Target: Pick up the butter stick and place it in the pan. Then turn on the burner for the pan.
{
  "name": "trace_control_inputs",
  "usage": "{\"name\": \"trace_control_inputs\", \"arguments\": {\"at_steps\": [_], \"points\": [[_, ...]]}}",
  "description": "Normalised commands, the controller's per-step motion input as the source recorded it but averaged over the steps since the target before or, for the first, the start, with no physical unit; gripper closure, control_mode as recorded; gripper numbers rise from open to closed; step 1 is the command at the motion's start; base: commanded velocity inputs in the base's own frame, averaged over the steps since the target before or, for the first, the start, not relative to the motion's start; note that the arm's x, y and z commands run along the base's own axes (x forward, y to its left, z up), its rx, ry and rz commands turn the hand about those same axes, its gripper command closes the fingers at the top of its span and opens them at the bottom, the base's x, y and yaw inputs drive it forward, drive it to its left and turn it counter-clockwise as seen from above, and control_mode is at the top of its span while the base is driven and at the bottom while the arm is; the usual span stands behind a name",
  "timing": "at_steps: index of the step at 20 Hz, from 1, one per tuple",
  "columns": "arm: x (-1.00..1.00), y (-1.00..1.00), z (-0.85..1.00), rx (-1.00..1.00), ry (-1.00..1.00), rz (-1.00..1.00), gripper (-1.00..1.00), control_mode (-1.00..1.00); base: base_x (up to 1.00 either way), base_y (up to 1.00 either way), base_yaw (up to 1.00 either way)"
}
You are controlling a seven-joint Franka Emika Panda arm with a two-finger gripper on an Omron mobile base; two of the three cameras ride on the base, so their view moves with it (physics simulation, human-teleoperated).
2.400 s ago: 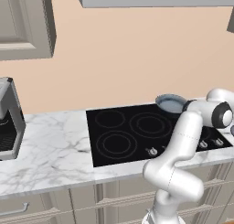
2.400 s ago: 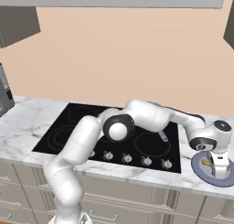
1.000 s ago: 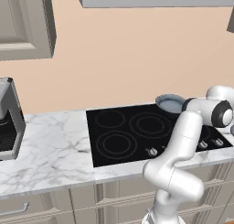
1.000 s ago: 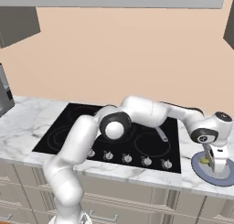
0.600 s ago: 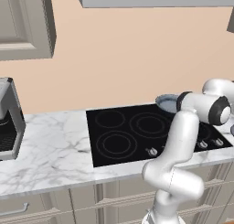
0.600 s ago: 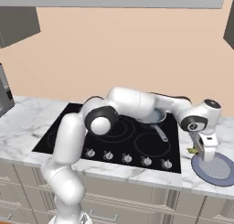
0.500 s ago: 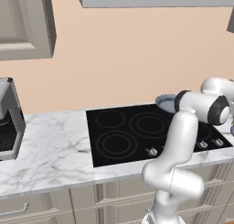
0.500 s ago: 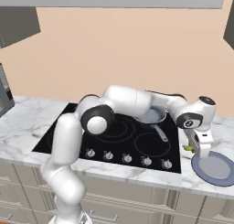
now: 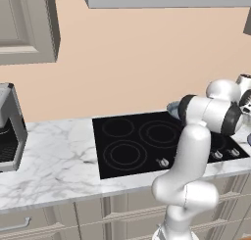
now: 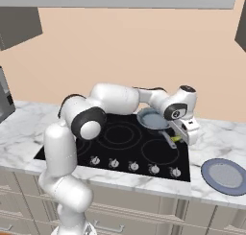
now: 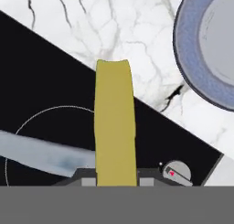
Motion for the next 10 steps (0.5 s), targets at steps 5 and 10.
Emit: {"name": "trace_control_inputs", "arguments": {"at_steps": [5, 10], "points": [[0.89, 0.33, 0.14, 0.00, 0.00, 0.19, 1.00, -1.00, 0.00, 0.00, 0.00], [1.00, 0.19, 0.10, 0.01, 0.02, 0.15, 1.00, -1.00, 0.00, 0.00, 0.00]]}}
